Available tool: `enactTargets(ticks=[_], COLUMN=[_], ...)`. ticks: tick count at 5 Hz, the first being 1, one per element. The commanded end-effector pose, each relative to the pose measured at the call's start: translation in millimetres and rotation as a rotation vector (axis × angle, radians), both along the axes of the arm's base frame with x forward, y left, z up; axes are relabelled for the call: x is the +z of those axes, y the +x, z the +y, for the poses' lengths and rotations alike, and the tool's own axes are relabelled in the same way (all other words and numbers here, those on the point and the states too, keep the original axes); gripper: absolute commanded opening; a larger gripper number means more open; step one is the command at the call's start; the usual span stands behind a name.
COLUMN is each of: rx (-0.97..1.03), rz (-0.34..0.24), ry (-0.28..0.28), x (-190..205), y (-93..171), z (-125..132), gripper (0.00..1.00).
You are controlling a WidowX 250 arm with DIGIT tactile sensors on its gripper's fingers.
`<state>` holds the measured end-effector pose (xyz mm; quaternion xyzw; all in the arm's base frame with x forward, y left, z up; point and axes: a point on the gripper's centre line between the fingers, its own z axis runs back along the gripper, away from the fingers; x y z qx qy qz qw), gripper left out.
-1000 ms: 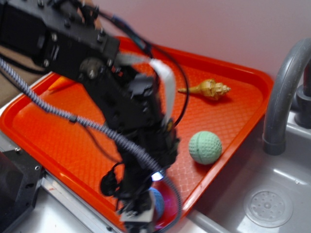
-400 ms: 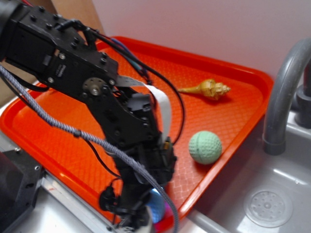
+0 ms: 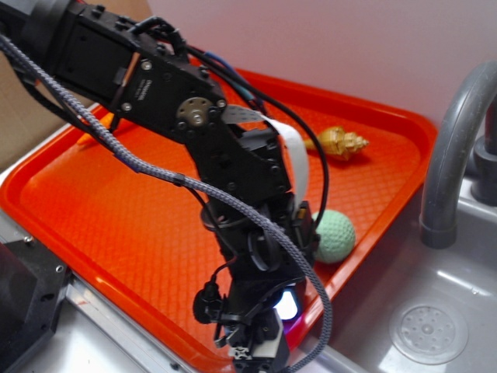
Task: Grab the blue ball.
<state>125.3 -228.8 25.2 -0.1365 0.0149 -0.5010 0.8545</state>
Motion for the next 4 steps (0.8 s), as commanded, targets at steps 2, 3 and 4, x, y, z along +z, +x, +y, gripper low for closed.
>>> enactTargets(ticks=[2,3,4], rx=[0.151,0.253,0.502], rz=[-0.152,-0.171,-0.213], ry=[0.049,0.023,0.053], x=[94.6,119.6,146.0], y=[-13.6,-3.1,8.4], z=[36.6,56.8,85.0], gripper=[0.00,0.00,0.00])
